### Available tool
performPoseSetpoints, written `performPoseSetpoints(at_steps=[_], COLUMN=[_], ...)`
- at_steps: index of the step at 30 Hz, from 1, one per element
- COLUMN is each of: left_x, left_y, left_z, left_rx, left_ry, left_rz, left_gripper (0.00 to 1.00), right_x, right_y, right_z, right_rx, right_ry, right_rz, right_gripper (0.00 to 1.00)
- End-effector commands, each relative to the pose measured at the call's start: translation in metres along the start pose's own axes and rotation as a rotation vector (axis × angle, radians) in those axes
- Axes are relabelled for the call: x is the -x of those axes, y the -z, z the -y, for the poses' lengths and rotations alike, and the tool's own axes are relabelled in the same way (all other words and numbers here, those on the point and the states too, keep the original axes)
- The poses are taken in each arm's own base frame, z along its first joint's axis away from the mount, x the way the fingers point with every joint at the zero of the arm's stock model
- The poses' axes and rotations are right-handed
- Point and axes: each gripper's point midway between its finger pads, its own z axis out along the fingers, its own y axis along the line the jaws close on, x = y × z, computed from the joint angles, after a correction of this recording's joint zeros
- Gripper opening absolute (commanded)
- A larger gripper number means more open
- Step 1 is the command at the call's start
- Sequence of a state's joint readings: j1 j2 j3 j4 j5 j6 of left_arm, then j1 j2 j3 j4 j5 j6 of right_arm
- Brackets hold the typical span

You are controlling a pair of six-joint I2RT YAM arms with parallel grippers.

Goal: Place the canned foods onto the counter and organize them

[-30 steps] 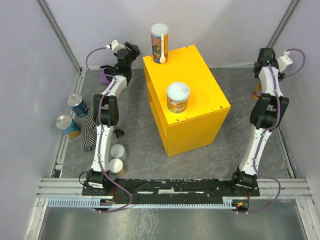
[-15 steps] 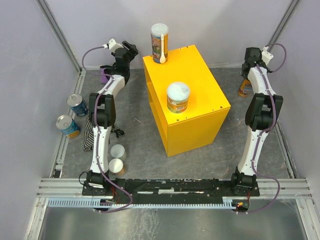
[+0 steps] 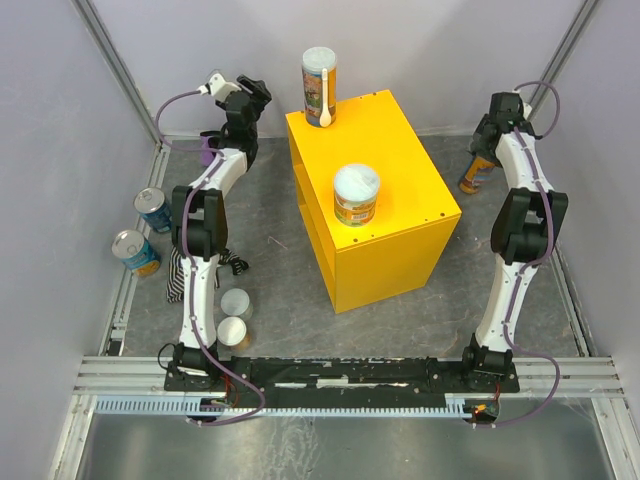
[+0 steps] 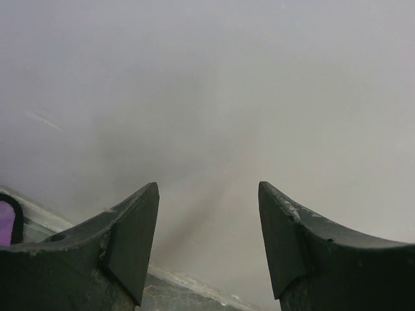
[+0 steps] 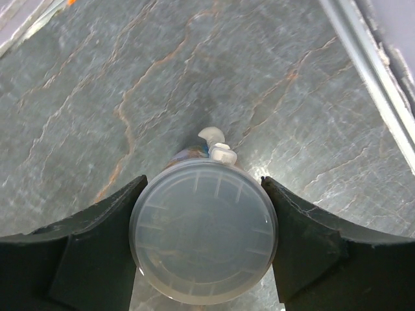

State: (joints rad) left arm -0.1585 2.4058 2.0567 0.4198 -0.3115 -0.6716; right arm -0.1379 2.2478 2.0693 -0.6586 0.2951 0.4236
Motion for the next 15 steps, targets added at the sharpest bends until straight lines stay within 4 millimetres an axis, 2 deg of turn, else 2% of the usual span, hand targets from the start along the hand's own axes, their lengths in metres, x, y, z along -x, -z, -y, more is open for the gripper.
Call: performPoseSetpoints(at_steps=[1,9,15], left_x=[0.045,0.043,0.044], left_y=[0.008,0.007,0.003], left_z=[0.026,0.024,0.023], left_rx=[-0.030,-0.030,-0.018], left_ry=[0.029,0.058,0.093], left_rz=[0.104,0.109,0.124], left_gripper=[0.69,0.69,0.69], right_x=[0.067,0.098,0.131], right_y=[0.071,0.124,0.185], right_z=[-0.026,-0.032,-0.041], right_rx=[0.153,0.195,0.247], right_ry=[-0.007,0.011,0.020], right_rz=[0.168,0.248,0.361], right_gripper=[0.01,0.01,0.01])
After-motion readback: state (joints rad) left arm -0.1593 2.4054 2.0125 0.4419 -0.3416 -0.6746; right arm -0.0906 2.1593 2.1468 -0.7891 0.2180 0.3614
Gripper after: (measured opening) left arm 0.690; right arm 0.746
